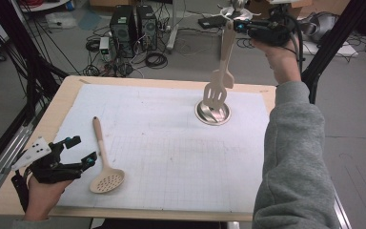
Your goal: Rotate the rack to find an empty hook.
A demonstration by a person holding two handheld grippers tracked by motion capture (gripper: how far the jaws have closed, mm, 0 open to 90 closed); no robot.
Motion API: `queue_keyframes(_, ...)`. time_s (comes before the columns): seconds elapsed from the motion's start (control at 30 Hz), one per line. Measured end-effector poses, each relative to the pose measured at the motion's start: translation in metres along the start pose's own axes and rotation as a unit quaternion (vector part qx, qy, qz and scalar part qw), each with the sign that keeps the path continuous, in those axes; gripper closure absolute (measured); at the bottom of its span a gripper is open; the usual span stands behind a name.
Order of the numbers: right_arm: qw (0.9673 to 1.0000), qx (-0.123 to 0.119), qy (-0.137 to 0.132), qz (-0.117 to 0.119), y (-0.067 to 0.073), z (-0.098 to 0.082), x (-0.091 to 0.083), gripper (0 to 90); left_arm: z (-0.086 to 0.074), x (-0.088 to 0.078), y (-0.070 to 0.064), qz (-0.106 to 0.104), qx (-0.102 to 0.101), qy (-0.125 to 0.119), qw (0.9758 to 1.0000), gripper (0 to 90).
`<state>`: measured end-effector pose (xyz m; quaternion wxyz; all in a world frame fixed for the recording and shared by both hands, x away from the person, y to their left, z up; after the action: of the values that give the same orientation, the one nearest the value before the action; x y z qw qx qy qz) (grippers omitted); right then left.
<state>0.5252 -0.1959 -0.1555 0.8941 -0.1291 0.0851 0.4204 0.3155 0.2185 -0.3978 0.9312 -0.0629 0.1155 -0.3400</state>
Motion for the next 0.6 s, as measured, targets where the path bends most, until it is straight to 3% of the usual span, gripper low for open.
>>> queue_keyframes(0.27, 1.0, 0.002, -0.001, -0.004, 0.0, -0.001, -0.002, 89.5, 0.0, -0.001, 0.001, 0.001, 0.001, 0.001, 1.0, 12.2)
queue_keyframes(0.4, 0.9997, 0.011, -0.021, -0.006, 0.002, -0.003, -0.011, 88.1, 0.002, -0.002, 0.001, 0.003, 0.003, -0.003, 1.0, 12.2)
queue_keyframes(0.6, 0.9993, 0.015, -0.035, -0.005, 0.014, -0.008, -0.025, 66.9, 0.006, -0.004, -0.001, 0.005, 0.008, -0.009, 0.9999, 12.2)
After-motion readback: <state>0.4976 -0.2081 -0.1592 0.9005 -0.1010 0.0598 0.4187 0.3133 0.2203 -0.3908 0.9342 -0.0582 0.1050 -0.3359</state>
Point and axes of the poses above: each handheld gripper's, and its own axes: x roughly forward along the jaws, z roughly out of its top, y roughly to its left, the point moved 10 cm from there along x, roughly forward along the jaws, and after that the axes turned 4 degrees about -x, right-handed, at the moved point
